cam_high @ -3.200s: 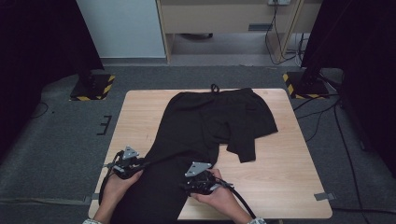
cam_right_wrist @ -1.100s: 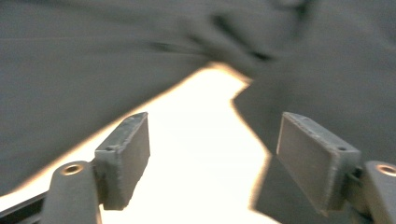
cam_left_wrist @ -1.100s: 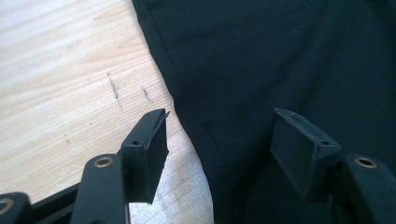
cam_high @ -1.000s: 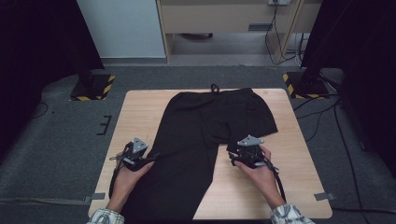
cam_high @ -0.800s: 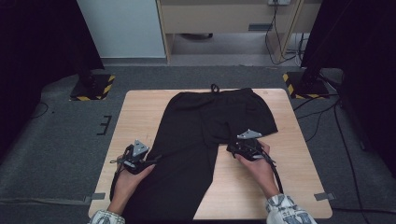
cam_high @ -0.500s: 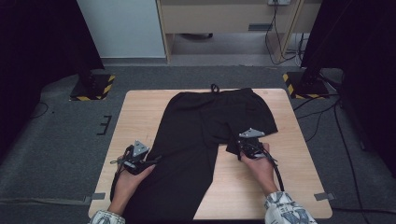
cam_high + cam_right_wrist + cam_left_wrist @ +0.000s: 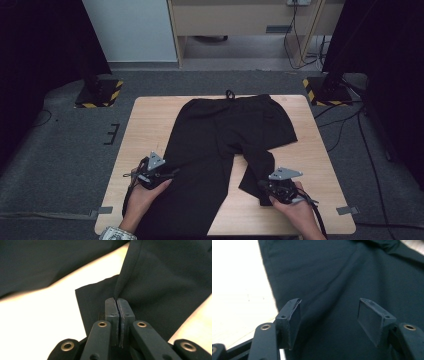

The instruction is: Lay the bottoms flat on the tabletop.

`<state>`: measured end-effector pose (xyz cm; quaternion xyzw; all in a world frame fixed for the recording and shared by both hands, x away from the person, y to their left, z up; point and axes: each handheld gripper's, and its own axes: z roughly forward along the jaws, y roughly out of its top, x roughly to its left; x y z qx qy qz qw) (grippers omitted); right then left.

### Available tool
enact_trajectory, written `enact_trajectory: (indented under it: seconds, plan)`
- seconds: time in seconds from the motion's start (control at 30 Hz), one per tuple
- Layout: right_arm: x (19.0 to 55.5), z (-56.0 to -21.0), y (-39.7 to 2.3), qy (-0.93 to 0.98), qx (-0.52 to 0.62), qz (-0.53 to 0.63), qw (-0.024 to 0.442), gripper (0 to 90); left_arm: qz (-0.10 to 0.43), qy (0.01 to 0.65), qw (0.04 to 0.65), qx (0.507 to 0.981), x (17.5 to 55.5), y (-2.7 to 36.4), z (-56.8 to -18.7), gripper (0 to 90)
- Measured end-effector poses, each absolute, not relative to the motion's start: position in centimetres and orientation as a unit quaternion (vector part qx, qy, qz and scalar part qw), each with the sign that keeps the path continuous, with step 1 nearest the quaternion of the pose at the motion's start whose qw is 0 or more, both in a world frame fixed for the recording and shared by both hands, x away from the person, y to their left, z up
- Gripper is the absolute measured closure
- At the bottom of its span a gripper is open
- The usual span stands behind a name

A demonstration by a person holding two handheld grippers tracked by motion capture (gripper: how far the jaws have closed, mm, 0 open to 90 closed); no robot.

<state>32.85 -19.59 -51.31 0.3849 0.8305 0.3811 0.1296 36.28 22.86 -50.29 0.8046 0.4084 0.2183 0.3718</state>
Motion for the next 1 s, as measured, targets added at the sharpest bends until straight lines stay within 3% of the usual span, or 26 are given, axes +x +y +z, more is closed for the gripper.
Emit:
enact_trajectory:
  seconds: [0.07,0.23,0.57,0.8,0.83,0.87,0.9,0.93,1.0]
  plan:
    - [32.5,-51.2,-19.7,0.833,0.381,0.380,0.131,79.8,0.217,0.404,0.371,0.807,36.2,22.7,-50.3,34.4]
    - [34.1,-50.1,-19.9,0.808,0.403,0.396,0.168,40.0,0.211,0.405,0.372,0.808,36.3,22.5,-50.5,34.4]
    - [40.3,-50.4,-20.5,0.792,0.431,0.382,0.203,28.6,0.205,0.401,0.379,0.809,36.3,21.6,-50.5,34.1]
    - [42.9,-51.2,-19.2,0.793,0.441,0.372,0.198,28.7,0.198,0.388,0.379,0.816,36.4,20.8,-50.6,33.0]
    - [43.3,-51.3,-18.8,0.794,0.440,0.369,0.200,40.2,0.195,0.390,0.383,0.814,36.4,20.7,-50.6,33.0]
    - [43.3,-51.3,-18.8,0.794,0.440,0.369,0.200,40.2,0.195,0.390,0.383,0.814,36.4,20.7,-50.6,33.0]
    - [43.5,-51.3,-18.5,0.796,0.434,0.373,0.198,52.3,0.193,0.390,0.386,0.813,36.4,20.7,-50.5,33.0]
    - [43.5,-51.3,-18.5,0.796,0.434,0.373,0.198,52.3,0.193,0.390,0.386,0.813,36.4,20.7,-50.5,33.0]
    - [43.5,-51.2,-18.3,0.794,0.430,0.379,0.202,66.4,0.193,0.391,0.387,0.813,36.4,20.7,-50.5,33.0]
